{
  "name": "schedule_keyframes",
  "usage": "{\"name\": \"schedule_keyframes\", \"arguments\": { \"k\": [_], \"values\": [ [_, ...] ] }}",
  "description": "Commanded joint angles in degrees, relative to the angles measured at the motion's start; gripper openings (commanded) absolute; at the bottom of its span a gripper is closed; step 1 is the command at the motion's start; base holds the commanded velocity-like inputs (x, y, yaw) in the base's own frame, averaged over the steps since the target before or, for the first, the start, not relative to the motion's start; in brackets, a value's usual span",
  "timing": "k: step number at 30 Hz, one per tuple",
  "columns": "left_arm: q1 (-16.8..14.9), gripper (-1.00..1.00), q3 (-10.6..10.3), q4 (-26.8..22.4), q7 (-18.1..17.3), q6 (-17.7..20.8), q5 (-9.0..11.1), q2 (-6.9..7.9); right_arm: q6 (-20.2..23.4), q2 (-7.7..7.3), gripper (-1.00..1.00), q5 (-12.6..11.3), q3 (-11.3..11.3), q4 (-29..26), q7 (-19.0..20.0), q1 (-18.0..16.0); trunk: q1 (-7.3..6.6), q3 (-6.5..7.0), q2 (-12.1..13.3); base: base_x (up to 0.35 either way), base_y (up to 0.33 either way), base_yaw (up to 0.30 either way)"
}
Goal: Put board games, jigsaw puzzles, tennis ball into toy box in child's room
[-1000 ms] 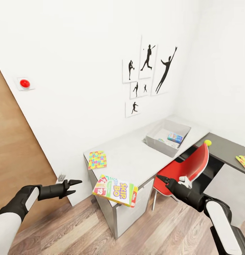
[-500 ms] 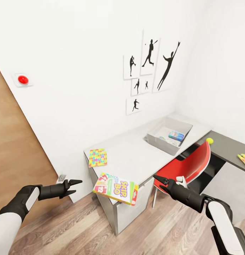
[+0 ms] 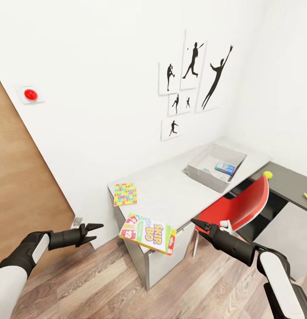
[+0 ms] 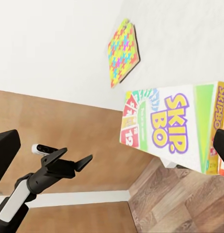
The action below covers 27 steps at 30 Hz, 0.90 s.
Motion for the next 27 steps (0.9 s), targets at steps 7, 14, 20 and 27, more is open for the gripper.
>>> {"name": "schedule_keyframes", "arguments": {
  "k": [7,14,20,27],
  "values": [
    [-0.1,1.0,0.1,-0.2,-1.8,0.2,0.0,-0.01,0.0,0.03,1.0,0.5,0.1,0.0,0.6,-0.1,0.03,-0.77,-0.1,0.0,0.0,0.069],
    [-0.1,1.0,0.0,-0.2,-2.7,0.2,0.0,0.14,-0.3,0.08,1.0,0.5,0.2,0.0,0.6,-0.1,0.03,-1.42,-0.1,0.0,0.0,0.07],
    [-0.1,1.0,0.0,-0.2,-2.8,0.1,-0.1,0.16,-0.3,0.06,1.0,0.5,0.2,0.0,0.5,-0.1,0.03,-1.97,-0.1,0.0,0.0,0.069],
    [-0.1,1.0,0.0,-0.2,-2.8,0.0,-0.1,0.17,-0.3,0.06,1.0,0.5,0.2,0.0,0.6,-0.1,0.03,-2.63,-0.1,0.0,0.0,0.069]
  ]
}}
